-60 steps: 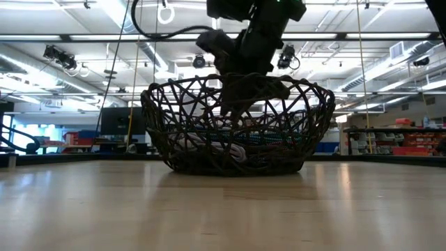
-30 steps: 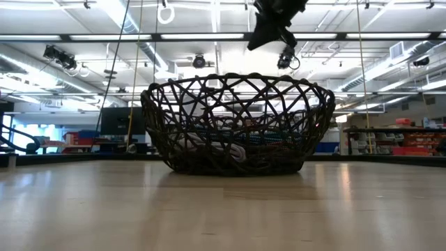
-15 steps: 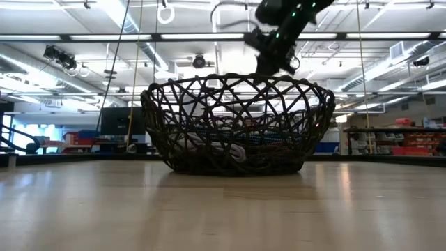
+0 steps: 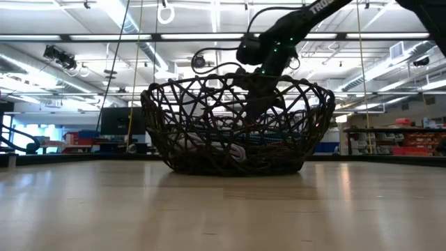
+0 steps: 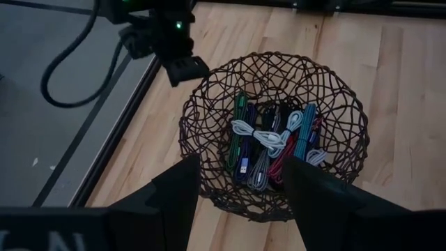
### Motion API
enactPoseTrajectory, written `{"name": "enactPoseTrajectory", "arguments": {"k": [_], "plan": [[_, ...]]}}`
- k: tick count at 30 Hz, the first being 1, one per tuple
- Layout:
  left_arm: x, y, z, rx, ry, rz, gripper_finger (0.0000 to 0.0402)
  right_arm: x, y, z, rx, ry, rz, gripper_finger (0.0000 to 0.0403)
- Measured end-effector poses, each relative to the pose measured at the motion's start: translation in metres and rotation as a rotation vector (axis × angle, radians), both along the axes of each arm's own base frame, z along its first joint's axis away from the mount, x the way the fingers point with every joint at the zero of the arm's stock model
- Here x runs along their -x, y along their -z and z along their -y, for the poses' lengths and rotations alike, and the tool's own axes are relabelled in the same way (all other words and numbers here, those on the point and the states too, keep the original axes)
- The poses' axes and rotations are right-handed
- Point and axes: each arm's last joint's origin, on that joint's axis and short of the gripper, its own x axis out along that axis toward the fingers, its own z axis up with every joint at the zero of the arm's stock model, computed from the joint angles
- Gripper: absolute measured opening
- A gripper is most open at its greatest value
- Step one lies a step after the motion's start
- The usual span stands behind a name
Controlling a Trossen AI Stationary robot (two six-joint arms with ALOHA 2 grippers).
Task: Pick and place USB-C Cables
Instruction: Adjust the black mesh basket
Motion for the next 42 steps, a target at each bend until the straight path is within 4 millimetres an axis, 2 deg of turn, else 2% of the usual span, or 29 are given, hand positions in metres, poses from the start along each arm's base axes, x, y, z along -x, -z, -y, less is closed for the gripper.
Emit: {"name": "enactPoseTrajectory", "arguments": {"k": [24, 42], "plan": [[0.0, 0.0, 0.0, -0.001, 0.0, -0.001, 0.021, -0.018, 0.001, -0.037, -0.016, -0.074, 0.002, 0.0], [0.0, 0.0, 0.0, -0.001, 0.001, -0.001, 0.021, -0.027, 0.003, -0.073, -0.043, -0.118, -0.037, 0.0]]}}
